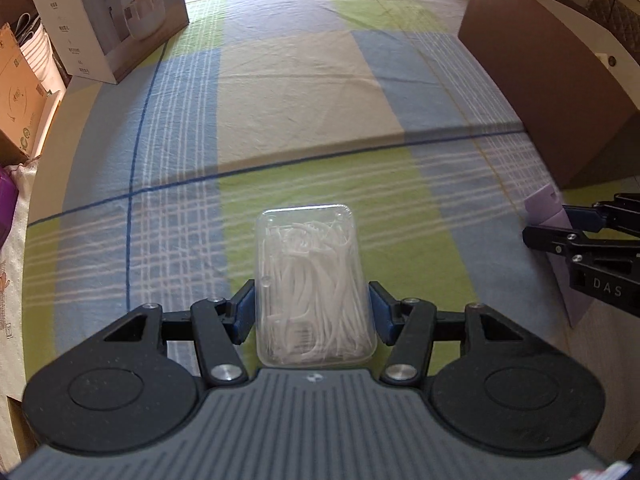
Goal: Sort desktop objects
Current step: 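Carry the floss box and lilac tube over the cardboard box with both tools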
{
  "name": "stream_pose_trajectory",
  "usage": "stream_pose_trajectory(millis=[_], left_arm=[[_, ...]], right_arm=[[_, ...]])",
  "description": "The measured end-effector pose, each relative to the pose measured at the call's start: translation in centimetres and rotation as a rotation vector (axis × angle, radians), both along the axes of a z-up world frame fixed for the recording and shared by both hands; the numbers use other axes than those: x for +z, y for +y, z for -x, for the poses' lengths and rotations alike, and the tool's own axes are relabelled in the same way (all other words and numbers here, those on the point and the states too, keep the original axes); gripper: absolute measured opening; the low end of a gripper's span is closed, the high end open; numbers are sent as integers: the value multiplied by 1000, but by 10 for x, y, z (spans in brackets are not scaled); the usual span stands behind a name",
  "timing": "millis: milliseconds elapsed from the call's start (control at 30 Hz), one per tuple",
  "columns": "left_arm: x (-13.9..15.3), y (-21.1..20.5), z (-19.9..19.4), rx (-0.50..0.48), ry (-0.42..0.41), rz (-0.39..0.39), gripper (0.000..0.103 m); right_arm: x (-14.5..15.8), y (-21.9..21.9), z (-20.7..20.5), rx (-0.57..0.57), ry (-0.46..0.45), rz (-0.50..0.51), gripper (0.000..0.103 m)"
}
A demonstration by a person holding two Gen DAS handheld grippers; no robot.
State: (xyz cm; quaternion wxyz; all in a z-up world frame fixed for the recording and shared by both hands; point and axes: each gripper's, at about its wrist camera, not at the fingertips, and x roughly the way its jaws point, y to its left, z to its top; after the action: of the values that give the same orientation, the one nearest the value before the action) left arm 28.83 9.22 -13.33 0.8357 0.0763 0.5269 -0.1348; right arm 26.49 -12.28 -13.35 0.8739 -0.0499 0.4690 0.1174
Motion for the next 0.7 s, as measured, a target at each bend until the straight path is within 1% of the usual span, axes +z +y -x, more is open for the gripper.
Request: stream_pose_trajectory(millis=[100, 233, 400, 467, 533, 633, 700], left_arm=[[0, -15, 19, -47, 9, 17, 53], [-1, -40, 42, -111, 28, 52, 53], [-3, -70, 56, -171, 28, 52, 53], [-4, -80, 56, -177, 19, 39, 54], [-5, -88, 55, -177, 8, 18, 54], [-7, -96, 52, -160, -4, -7, 54], [-7, -99, 52, -152, -9, -15, 54]], right_arm=[[3, -15, 22, -6, 9, 6, 29], [4, -39, 45, -51, 19, 14, 29], [6, -64, 66, -97, 9, 20, 30], [7, -72, 73, -111, 7, 17, 38], [7, -75, 78, -112, -1, 22, 40], [8, -77, 86, -94, -9, 23, 40], [9, -77, 90, -70, -7, 23, 37]])
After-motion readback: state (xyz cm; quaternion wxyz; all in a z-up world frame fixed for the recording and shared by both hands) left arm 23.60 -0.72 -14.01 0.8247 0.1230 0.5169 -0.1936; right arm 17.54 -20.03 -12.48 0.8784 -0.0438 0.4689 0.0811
